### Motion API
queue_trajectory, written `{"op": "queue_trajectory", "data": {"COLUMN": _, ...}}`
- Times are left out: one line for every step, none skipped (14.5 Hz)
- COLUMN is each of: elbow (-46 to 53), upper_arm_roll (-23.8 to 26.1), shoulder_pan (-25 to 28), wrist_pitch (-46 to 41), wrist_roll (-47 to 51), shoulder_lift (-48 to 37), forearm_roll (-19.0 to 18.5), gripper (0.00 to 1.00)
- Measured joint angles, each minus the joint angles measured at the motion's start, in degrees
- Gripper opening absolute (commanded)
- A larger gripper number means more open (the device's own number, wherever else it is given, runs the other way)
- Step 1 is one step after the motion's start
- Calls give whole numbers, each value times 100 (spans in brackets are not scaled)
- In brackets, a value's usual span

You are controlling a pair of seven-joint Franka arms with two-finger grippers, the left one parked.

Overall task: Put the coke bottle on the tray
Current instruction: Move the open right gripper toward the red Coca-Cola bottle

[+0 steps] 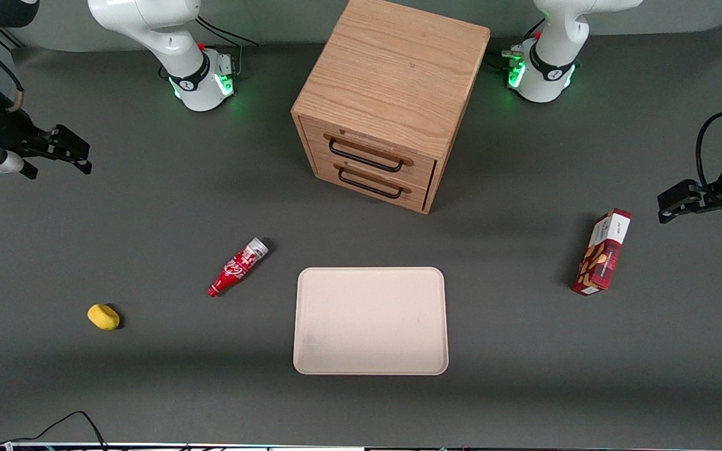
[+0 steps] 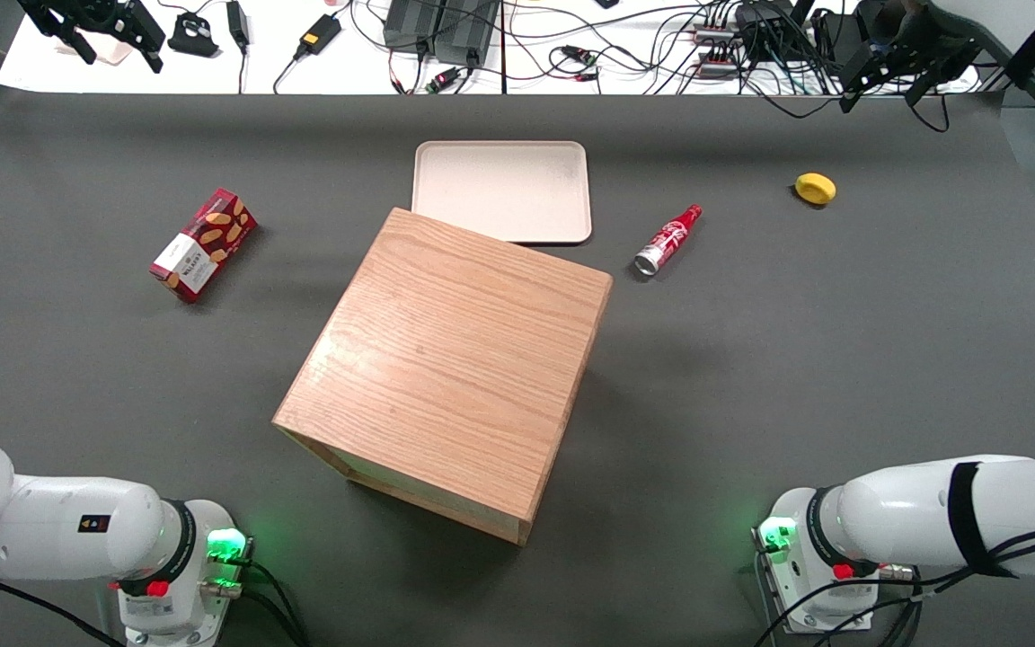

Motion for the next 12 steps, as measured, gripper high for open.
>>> {"op": "queue_trajectory", "data": {"elbow": 55, "upper_arm_roll": 0, "shoulder_pan": 0, "wrist_pitch": -68, "wrist_roll": -4, "shoulder_lift": 0, "forearm_roll": 0, "gripper": 100}}
{"op": "queue_trajectory", "data": {"elbow": 90, "upper_arm_roll": 0, "shoulder_pan": 0, "wrist_pitch": -161, "wrist_roll": -4, "shoulder_lift": 0, "forearm_roll": 0, "gripper": 100}}
{"op": "queue_trajectory", "data": {"elbow": 109, "upper_arm_roll": 0, "shoulder_pan": 0, "wrist_pitch": -218, "wrist_roll": -4, "shoulder_lift": 4, "forearm_roll": 4, "gripper": 100}}
{"op": "queue_trajectory", "data": {"elbow": 112, "upper_arm_roll": 0, "shoulder_pan": 0, "wrist_pitch": -237, "wrist_roll": 18, "shoulder_lift": 16, "forearm_roll": 14, "gripper": 100}}
{"op": "queue_trajectory", "data": {"elbow": 111, "upper_arm_roll": 0, "shoulder_pan": 0, "wrist_pitch": -241, "wrist_roll": 53, "shoulder_lift": 49, "forearm_roll": 26, "gripper": 100}}
{"op": "queue_trajectory", "data": {"elbow": 111, "upper_arm_roll": 9, "shoulder_pan": 2, "wrist_pitch": -241, "wrist_roll": 95, "shoulder_lift": 104, "forearm_roll": 36, "gripper": 100}}
{"op": "queue_trajectory", "data": {"elbow": 114, "upper_arm_roll": 45, "shoulder_pan": 8, "wrist_pitch": -240, "wrist_roll": 186, "shoulder_lift": 179, "forearm_roll": 48, "gripper": 100}}
{"op": "queue_trajectory", "data": {"elbow": 117, "upper_arm_roll": 106, "shoulder_pan": 32, "wrist_pitch": -232, "wrist_roll": 446, "shoulder_lift": 275, "forearm_roll": 65, "gripper": 100}}
{"op": "queue_trajectory", "data": {"elbow": 117, "upper_arm_roll": 185, "shoulder_pan": 68, "wrist_pitch": -215, "wrist_roll": 885, "shoulder_lift": 395, "forearm_roll": 130, "gripper": 100}}
{"op": "queue_trajectory", "data": {"elbow": 117, "upper_arm_roll": 275, "shoulder_pan": 106, "wrist_pitch": -161, "wrist_roll": 1379, "shoulder_lift": 545, "forearm_roll": 271, "gripper": 100}}
{"op": "queue_trajectory", "data": {"elbow": 114, "upper_arm_roll": 362, "shoulder_pan": 139, "wrist_pitch": -29, "wrist_roll": 1847, "shoulder_lift": 725, "forearm_roll": 400, "gripper": 100}}
{"op": "queue_trajectory", "data": {"elbow": 112, "upper_arm_roll": 437, "shoulder_pan": 159, "wrist_pitch": 150, "wrist_roll": 2220, "shoulder_lift": 934, "forearm_roll": 474, "gripper": 100}}
